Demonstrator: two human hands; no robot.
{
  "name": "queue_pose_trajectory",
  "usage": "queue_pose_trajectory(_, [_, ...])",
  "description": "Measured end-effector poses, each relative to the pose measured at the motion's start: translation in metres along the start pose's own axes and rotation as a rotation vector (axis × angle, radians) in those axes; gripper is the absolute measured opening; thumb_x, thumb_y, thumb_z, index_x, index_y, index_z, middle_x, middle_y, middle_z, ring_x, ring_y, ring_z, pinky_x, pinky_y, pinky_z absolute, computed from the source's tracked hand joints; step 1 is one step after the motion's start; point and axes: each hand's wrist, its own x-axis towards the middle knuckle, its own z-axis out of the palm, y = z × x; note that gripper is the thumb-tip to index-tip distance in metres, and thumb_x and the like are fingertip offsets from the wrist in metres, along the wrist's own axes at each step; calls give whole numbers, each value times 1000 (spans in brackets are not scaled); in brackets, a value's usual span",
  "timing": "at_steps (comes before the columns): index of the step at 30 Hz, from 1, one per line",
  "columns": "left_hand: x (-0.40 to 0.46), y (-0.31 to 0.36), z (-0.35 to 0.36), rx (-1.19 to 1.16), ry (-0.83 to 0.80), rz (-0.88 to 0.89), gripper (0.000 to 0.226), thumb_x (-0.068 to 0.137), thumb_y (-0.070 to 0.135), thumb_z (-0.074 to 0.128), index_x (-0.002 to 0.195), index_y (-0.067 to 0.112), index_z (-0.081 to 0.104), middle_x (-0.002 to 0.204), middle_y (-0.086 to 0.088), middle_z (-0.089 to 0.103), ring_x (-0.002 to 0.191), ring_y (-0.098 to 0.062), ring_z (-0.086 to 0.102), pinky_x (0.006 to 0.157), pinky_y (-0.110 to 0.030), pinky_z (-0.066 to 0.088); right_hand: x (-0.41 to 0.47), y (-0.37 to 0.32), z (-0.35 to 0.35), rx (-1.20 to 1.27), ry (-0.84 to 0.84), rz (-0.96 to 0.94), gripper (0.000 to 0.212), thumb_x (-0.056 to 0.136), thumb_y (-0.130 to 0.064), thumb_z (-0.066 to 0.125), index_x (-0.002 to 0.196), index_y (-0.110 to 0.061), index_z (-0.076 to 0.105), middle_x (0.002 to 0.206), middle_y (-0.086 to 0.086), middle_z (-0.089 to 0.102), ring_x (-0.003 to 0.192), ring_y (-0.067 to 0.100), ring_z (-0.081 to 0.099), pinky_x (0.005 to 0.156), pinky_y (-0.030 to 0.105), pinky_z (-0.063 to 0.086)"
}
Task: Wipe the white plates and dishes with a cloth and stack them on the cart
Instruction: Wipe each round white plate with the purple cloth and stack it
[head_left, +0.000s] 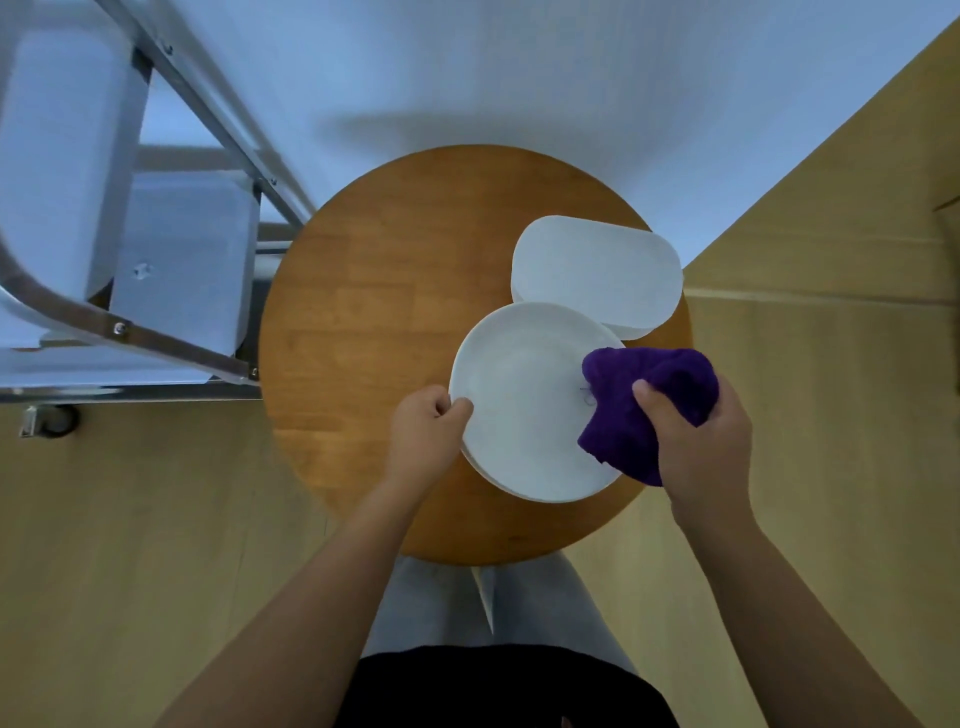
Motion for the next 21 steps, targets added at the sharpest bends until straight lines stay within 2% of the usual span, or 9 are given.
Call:
queue_pose_trajectory(2, [-4,4,6,-181,65,-102,26,85,11,58,64,11,42,61,-3,44,60,-15,42,52,-25,37,-3,2,2,4,28,-22,33,80,-16,70,95,-40,53,91,-21,60,84,-6,59,62,13,50])
queue_pose_trajectory(4, [-4,11,10,-335,48,-225,16,87,23,61,83,13,49,77,0,53,70,-13,51,56,-23,42,-7,8,5,9,39,-28,38,83,-10,66,104,-38,50,97,-19,58,87,-9,58,64,12,51])
queue_pose_trajectory(5, [-3,14,12,-374,24,-261,19,89,32,59,95,16,51,87,1,57,78,-13,56,58,-23,44,-10,12,7,2,34,-23,40,85,-8,64,110,-34,48,100,-18,56,90,-8,57,66,13,50])
queue_pose_trajectory(7, [-3,18,15,-348,-14,-200,29,94,44,49,106,18,53,94,2,62,85,-14,61,59,-26,49,-15,18,13,-43,0,-10,48,85,-7,64,120,-31,42,106,-19,52,96,-5,54,70,13,48])
queue_pose_trajectory(10, [-7,23,18,-310,-19,-92,43,97,47,36,104,12,60,95,-7,66,88,-21,64,69,-37,54,-23,26,24,-135,-111,41,58,82,-11,69,121,-37,36,111,-19,46,101,2,50,73,13,47])
queue_pose_trajectory(13, [-7,29,20,-385,-3,-181,41,97,52,30,106,20,55,101,-4,62,94,-19,61,73,-34,55,-32,28,38,-77,-219,168,57,83,-27,68,129,-34,34,124,-10,43,108,10,49,73,18,50])
queue_pose_trajectory(15, [-8,33,21,-450,-12,-226,32,97,52,29,96,29,50,106,-3,59,99,-20,58,79,-36,55,-33,29,52,-39,-186,253,70,83,-39,65,141,-30,27,134,-7,40,116,14,46,71,18,51])
queue_pose_trajectory(18, [-17,35,20,-498,-12,-214,31,97,52,28,100,29,49,108,-4,59,101,-21,59,76,-33,56,-26,29,76,-243,-13,274,84,84,-40,64,148,-25,11,148,0,29,131,22,35,96,36,48])
queue_pose_trajectory(21, [-27,34,19,-598,-16,-173,31,96,51,30,106,31,52,106,-1,63,95,-16,64,71,-29,59,-17,27,93,-407,115,225,90,86,-44,61,149,-16,3,156,6,16,141,26,19,113,43,28])
